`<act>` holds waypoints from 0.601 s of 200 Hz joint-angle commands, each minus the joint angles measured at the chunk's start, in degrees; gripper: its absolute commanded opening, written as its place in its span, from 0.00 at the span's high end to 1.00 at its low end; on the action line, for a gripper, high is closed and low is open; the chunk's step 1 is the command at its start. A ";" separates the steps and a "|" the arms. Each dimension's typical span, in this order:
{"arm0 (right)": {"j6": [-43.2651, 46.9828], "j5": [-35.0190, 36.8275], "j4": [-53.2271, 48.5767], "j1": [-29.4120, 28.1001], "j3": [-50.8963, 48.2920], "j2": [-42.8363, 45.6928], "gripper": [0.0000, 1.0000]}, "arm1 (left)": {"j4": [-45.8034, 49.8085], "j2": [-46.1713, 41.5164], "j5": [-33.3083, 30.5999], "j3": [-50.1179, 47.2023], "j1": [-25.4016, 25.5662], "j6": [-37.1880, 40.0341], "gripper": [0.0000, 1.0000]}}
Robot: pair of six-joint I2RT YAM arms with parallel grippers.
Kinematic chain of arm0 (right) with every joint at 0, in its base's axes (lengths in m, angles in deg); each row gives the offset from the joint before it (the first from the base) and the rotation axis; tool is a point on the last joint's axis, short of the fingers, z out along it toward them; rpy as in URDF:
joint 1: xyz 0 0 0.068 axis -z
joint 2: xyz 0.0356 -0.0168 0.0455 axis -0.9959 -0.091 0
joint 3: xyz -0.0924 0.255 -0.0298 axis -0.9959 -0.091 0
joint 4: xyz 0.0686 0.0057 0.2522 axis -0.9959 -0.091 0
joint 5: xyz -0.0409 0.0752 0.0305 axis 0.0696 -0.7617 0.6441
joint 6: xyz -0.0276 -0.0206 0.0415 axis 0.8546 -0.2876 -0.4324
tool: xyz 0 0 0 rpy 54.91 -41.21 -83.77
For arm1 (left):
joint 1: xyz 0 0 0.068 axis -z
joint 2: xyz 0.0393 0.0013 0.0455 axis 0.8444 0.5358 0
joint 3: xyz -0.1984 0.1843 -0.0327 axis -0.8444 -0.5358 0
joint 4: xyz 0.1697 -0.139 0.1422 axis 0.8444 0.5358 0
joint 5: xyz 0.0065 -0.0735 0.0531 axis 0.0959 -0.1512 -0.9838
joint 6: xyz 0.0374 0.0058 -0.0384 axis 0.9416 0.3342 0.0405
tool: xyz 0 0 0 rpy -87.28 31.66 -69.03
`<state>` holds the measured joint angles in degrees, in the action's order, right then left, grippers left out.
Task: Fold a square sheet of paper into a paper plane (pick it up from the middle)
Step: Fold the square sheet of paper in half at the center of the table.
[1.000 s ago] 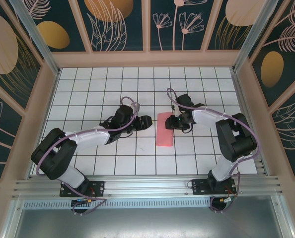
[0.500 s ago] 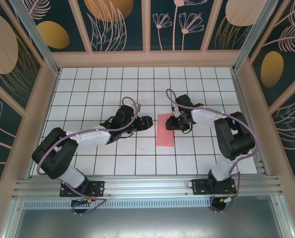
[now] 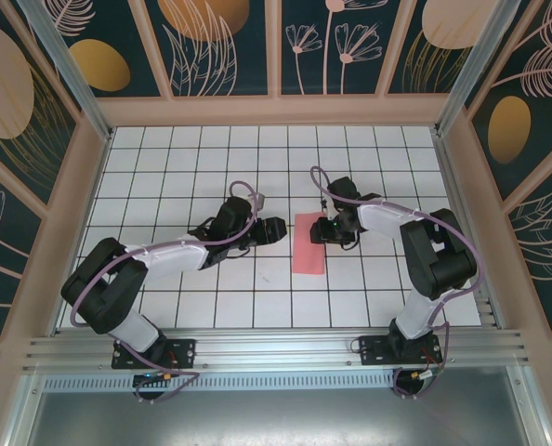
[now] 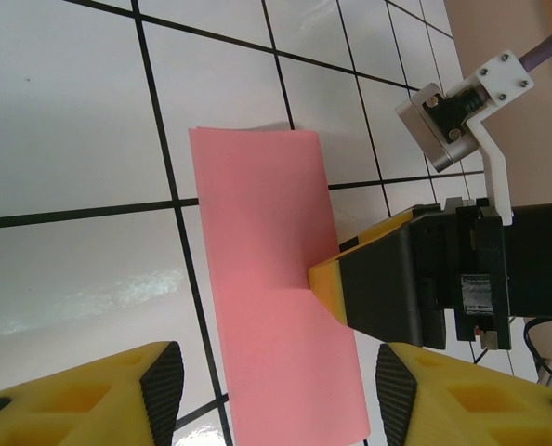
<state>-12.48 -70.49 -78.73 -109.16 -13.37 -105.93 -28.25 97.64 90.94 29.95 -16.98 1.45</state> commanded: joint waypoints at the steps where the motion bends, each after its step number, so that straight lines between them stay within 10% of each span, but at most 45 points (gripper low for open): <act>1: -1.36 3.75 -0.38 0.04 0.26 -1.72 0.49 | -0.38 1.23 1.16 1.85 0.52 -0.46 0.42; 120: -0.28 3.47 -0.05 0.21 -0.92 -1.90 0.49 | 0.84 12.40 1.88 10.06 2.87 -5.06 0.80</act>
<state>-13.09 -70.38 -78.66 -109.16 -13.37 -105.93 -28.23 106.76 92.60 36.99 -14.71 -1.67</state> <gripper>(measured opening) 0.512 0.235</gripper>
